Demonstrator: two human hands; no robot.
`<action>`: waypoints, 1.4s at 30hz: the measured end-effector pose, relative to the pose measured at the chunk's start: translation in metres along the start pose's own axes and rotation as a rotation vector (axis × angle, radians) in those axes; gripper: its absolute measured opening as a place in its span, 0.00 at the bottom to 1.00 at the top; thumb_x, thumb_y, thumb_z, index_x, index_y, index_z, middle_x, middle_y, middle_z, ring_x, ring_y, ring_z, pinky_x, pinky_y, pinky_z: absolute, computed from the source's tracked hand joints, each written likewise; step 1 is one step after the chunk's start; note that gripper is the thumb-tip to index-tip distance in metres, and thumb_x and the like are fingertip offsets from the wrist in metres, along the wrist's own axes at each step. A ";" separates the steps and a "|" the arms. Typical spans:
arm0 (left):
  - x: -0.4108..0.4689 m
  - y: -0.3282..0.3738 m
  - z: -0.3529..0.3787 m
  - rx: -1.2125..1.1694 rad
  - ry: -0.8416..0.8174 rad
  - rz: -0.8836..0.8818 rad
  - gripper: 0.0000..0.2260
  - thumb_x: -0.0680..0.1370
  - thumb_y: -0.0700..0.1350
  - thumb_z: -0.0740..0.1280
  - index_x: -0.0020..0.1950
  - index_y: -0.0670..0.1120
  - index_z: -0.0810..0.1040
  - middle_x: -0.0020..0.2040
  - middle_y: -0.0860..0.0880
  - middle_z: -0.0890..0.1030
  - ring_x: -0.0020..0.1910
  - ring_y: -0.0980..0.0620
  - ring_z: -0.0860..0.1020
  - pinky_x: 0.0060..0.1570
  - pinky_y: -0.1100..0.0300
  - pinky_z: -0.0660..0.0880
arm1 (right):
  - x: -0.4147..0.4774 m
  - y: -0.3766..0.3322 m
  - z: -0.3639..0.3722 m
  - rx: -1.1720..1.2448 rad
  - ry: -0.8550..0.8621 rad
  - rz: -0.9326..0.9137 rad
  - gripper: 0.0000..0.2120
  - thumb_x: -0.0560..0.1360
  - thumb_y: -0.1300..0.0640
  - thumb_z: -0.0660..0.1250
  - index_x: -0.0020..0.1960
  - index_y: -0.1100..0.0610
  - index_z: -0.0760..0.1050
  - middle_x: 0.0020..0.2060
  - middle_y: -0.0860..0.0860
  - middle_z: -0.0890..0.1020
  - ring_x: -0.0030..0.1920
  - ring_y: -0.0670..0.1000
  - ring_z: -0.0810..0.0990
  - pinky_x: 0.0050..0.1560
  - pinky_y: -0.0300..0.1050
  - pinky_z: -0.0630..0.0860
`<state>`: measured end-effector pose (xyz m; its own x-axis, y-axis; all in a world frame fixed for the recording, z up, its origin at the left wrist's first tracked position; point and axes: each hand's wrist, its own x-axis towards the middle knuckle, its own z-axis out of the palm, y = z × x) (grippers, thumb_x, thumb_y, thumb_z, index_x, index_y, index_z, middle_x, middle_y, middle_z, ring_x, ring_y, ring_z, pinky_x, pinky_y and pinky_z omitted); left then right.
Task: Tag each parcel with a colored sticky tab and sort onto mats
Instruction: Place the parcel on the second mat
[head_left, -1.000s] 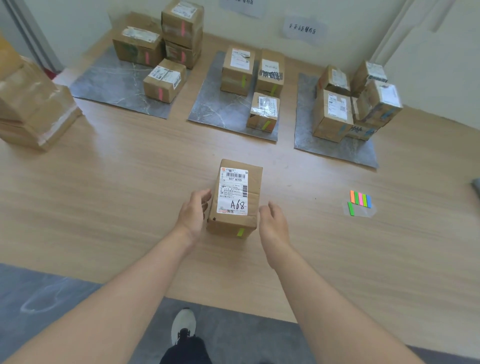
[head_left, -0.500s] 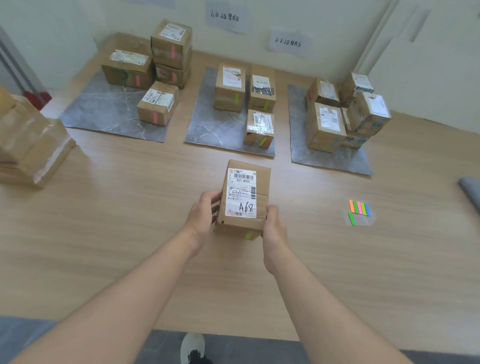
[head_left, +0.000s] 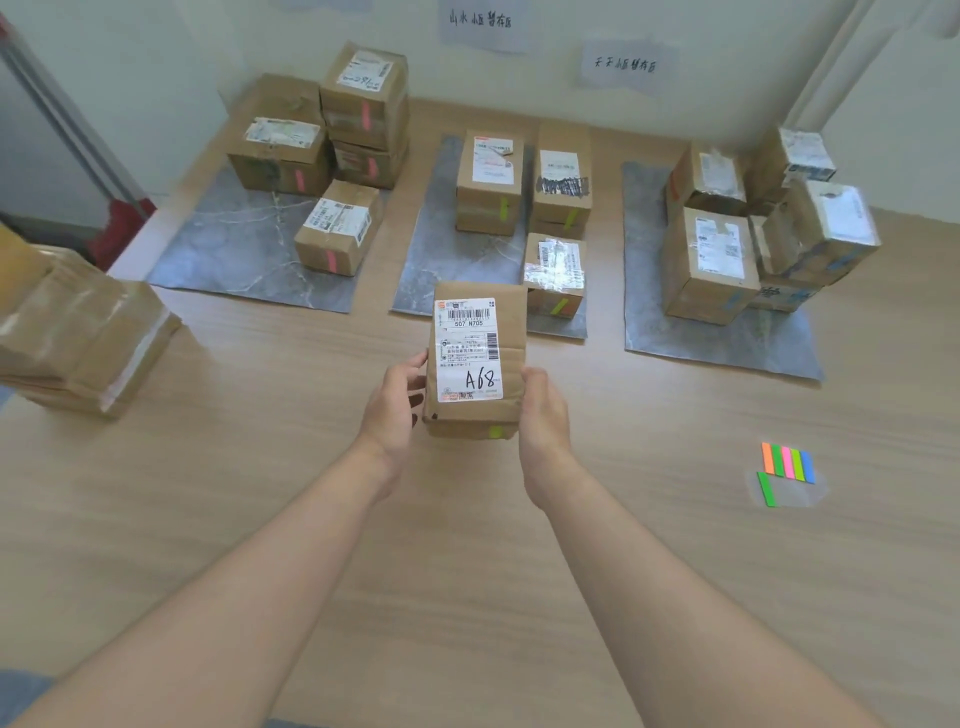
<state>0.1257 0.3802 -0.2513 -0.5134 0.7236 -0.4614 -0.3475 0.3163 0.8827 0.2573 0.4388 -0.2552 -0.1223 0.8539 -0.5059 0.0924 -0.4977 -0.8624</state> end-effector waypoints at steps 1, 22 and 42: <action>0.008 0.002 0.000 -0.004 0.016 -0.010 0.17 0.79 0.51 0.56 0.64 0.55 0.79 0.46 0.57 0.84 0.53 0.52 0.78 0.60 0.55 0.71 | 0.010 -0.005 0.003 0.013 -0.015 -0.001 0.16 0.82 0.49 0.56 0.56 0.56 0.79 0.49 0.50 0.84 0.43 0.47 0.78 0.41 0.42 0.70; 0.159 0.049 0.029 -0.117 -0.051 -0.117 0.14 0.82 0.48 0.56 0.51 0.53 0.82 0.46 0.62 0.86 0.49 0.59 0.81 0.51 0.63 0.74 | 0.147 -0.055 0.058 0.057 -0.040 0.007 0.26 0.72 0.39 0.60 0.61 0.51 0.82 0.57 0.47 0.86 0.64 0.53 0.80 0.71 0.55 0.70; 0.191 0.064 0.028 -0.063 -0.063 -0.146 0.18 0.83 0.53 0.55 0.72 0.54 0.73 0.68 0.56 0.77 0.72 0.54 0.70 0.70 0.57 0.66 | 0.182 -0.057 0.066 0.166 0.211 -0.059 0.30 0.70 0.39 0.62 0.65 0.55 0.80 0.61 0.49 0.84 0.65 0.50 0.80 0.72 0.56 0.72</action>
<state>0.0274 0.5553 -0.2803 -0.4040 0.7107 -0.5759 -0.4641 0.3833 0.7985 0.1645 0.6127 -0.2990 0.0875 0.8864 -0.4545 -0.0737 -0.4493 -0.8904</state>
